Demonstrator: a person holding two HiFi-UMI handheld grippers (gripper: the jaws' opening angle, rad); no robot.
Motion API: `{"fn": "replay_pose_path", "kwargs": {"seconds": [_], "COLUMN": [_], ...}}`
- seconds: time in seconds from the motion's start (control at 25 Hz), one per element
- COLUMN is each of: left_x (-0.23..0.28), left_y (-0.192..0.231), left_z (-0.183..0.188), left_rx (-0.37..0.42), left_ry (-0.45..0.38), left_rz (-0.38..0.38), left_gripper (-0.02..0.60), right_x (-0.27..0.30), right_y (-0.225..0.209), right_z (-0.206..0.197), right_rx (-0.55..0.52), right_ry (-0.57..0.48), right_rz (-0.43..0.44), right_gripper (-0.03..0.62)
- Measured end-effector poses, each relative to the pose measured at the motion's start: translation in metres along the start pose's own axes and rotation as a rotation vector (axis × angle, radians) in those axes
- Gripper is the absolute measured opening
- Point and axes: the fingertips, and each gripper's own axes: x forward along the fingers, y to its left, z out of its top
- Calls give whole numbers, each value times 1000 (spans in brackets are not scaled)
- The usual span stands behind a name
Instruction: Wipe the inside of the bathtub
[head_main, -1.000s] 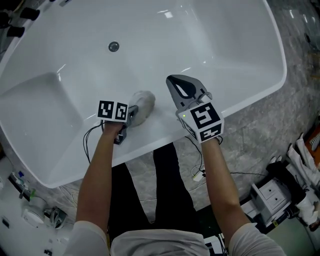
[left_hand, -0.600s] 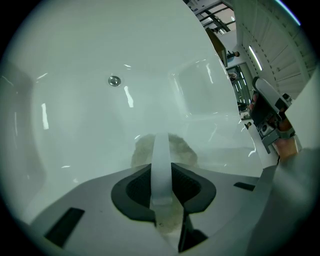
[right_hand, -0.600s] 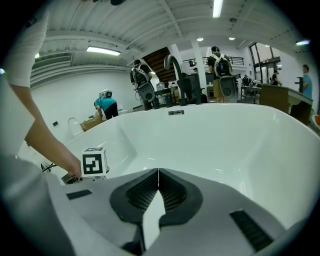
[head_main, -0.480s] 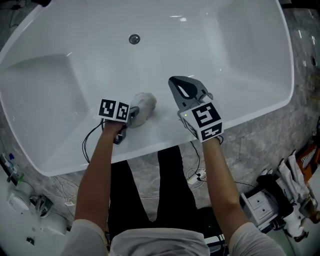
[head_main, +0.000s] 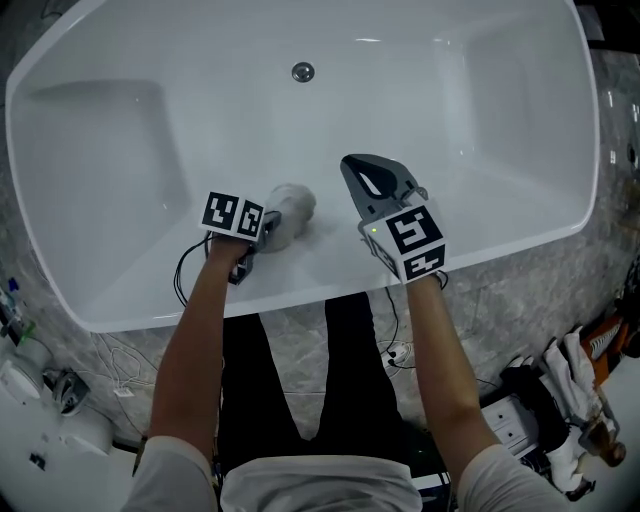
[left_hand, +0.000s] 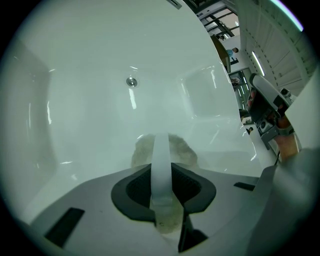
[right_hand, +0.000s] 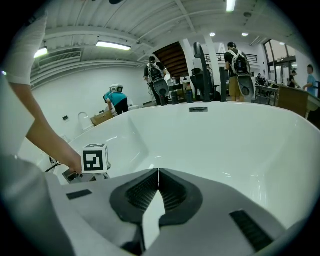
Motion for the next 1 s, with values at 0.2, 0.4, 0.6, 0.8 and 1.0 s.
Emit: {"fn": "replay_pose_path", "kwargs": {"seconds": [0.2, 0.4, 0.6, 0.8, 1.0], "left_x": [-16, -35, -53, -70, -88], "left_y": [25, 51, 72, 92, 115], "left_z": [-12, -26, -40, -51, -66], "left_rx": [-15, -35, -58, -84, -106], "left_ry": [0, 0, -11, -19, -20], "left_rz": [12, 31, 44, 41, 39], "left_gripper": [100, 100, 100, 100, 100], "right_x": [18, 33, 47, 62, 78], "right_y": [24, 47, 71, 93, 126], "right_z": [2, 8, 14, 20, 20], "right_rx": [-14, -25, -42, -55, -64], "right_ry": [11, 17, 25, 38, 57], "right_rz": [29, 57, 83, 107, 146], "right_gripper": [20, 21, 20, 21, 20]}}
